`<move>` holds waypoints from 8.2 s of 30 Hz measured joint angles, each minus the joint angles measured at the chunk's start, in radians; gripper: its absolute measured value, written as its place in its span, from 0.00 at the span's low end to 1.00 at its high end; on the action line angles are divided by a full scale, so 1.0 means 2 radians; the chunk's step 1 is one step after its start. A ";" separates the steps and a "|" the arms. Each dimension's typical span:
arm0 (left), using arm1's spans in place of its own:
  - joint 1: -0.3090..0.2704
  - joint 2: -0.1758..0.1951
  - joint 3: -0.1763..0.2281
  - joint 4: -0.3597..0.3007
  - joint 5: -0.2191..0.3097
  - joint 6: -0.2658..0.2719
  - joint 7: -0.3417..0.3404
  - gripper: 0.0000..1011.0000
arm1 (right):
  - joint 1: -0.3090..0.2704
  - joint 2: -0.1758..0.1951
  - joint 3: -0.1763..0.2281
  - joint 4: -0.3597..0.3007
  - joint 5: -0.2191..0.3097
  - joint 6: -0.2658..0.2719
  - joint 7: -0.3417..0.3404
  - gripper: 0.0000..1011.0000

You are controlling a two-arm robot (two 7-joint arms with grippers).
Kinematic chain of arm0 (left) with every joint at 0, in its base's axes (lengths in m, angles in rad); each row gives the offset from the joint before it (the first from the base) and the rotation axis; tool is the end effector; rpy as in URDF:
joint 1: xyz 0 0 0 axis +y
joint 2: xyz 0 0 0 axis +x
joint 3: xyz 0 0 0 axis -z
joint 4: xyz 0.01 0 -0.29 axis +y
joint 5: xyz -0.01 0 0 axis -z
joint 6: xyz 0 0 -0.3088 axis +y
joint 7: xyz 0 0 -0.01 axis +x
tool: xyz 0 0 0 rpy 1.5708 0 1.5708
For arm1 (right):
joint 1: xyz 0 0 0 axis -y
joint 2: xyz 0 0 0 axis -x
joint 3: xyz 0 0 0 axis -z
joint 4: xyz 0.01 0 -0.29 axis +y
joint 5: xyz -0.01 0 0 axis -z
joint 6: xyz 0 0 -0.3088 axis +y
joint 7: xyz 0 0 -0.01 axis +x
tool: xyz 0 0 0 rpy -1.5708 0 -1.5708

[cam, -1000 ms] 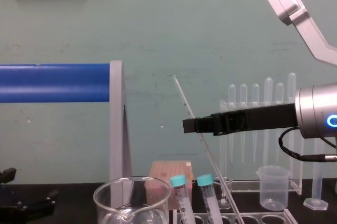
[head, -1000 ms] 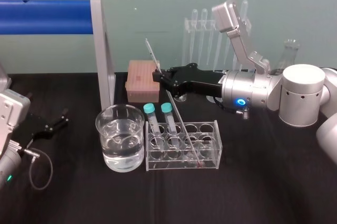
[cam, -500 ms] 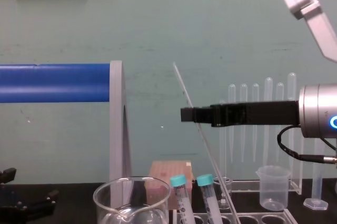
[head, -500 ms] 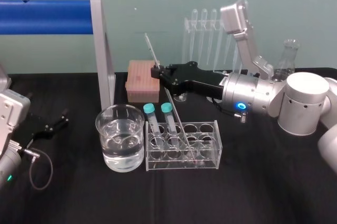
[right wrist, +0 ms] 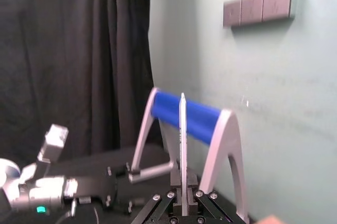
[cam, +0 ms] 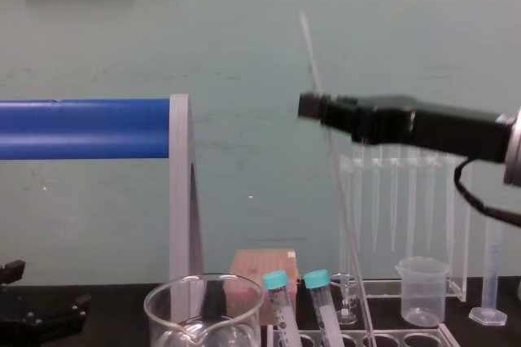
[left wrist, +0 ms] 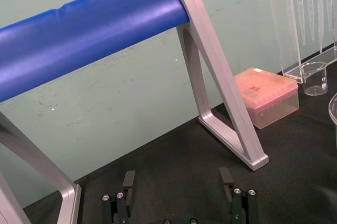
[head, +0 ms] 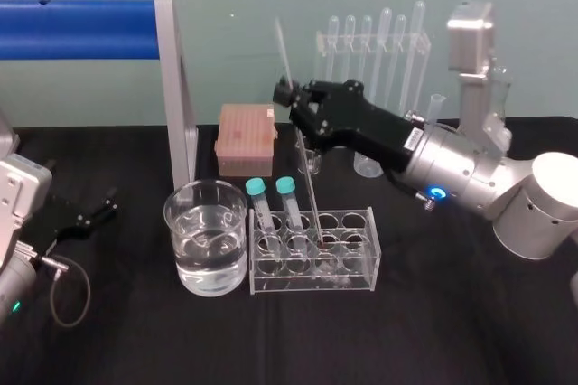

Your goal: Hold the thermometer with one hand and immerse one end into the beaker, then reinsert it into the test tube rack.

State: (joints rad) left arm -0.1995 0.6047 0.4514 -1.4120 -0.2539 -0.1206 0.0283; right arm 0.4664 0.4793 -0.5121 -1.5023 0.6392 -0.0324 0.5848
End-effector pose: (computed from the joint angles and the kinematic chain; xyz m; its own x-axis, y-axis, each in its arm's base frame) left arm 0.3581 0.0827 -0.3023 0.2923 0.8803 0.3737 -0.9552 0.2874 0.0702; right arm 0.4165 -0.0061 -0.1925 0.8374 -0.5406 0.0804 0.5264 0.8374 0.1476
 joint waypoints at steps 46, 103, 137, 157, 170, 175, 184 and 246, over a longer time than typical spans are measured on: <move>0.000 0.000 0.000 0.000 0.000 0.000 0.000 1.00 | 0.126 -0.104 -0.054 0.128 0.096 -0.011 0.113 0.06; 0.000 0.000 0.000 0.000 0.000 0.000 0.000 1.00 | 0.136 -0.173 -0.059 0.309 0.017 -0.090 0.205 0.06; 0.000 0.000 0.000 0.000 0.000 0.000 0.000 1.00 | 0.130 -0.168 -0.060 0.298 0.008 -0.083 0.197 0.06; 0.000 0.000 0.000 0.000 0.000 0.000 0.000 1.00 | 0.129 -0.170 -0.060 0.300 0.009 -0.084 0.196 0.06; 0.000 0.000 0.000 0.000 0.000 0.000 0.000 1.00 | 0.129 -0.170 -0.059 0.301 0.009 -0.085 0.198 0.06; 0.000 0.000 0.000 0.000 0.000 0.000 0.000 1.00 | 0.129 -0.170 -0.059 0.302 0.009 -0.085 0.198 0.06; 0.000 0.000 0.000 0.000 0.000 0.000 0.000 1.00 | 0.128 -0.169 -0.060 0.301 0.009 -0.085 0.198 0.06; 0.000 0.000 0.000 0.000 0.000 0.000 0.000 1.00 | 0.122 -0.161 -0.065 0.283 0.007 -0.080 0.192 0.06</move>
State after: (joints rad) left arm -0.1995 0.6047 0.4514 -1.4120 -0.2539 -0.1205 0.0283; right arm 0.7108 0.1564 -0.6425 -0.9360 0.6526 -0.1921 0.9694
